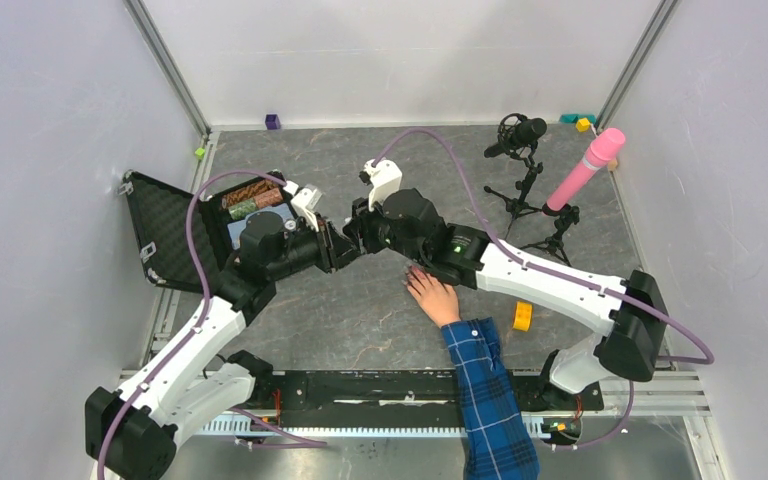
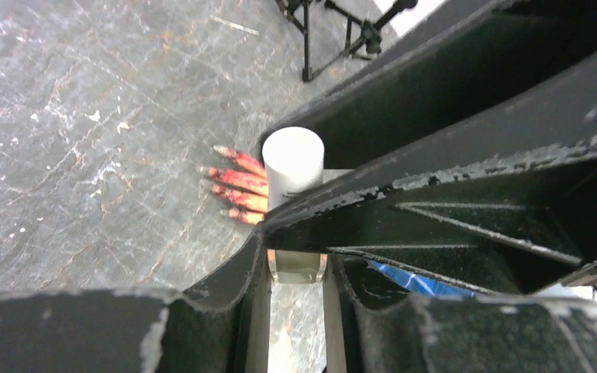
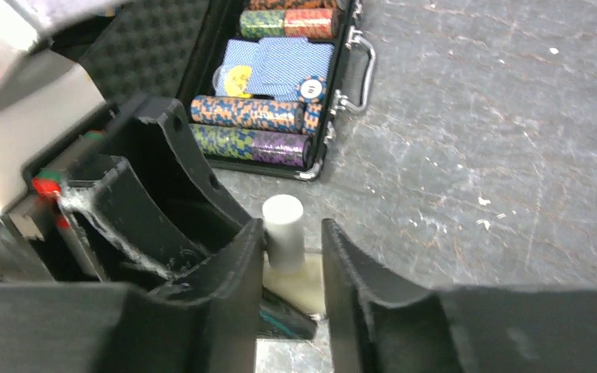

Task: Paint the nails
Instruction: Screw the nail polish bottle.

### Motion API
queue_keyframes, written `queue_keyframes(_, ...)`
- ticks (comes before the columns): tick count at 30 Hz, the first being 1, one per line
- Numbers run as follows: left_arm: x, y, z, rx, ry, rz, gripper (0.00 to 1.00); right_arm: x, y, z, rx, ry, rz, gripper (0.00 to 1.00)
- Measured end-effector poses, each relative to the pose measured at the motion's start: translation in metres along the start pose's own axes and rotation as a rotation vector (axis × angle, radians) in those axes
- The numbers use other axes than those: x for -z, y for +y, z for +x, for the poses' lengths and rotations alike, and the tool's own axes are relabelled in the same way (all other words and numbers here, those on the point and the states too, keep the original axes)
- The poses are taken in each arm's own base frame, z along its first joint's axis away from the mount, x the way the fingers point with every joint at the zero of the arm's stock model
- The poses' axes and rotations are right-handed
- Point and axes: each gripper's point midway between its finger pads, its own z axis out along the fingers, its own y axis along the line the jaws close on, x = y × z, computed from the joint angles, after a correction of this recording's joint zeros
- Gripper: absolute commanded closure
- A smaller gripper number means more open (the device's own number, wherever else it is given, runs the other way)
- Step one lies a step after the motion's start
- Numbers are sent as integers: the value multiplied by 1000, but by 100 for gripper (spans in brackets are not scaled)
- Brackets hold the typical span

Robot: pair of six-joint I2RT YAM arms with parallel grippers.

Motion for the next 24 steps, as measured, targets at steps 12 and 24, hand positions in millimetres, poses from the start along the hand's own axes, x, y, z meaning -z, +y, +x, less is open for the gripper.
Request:
queue_keyframes(12, 2, -7, -31, -65, -68, -7, 98, 54, -24, -33, 103, -56, 101, 17)
queue_keyframes(24, -16, -29, -55, -108, -7, 109, 98, 78, -128, -51, 125, -46, 108, 2)
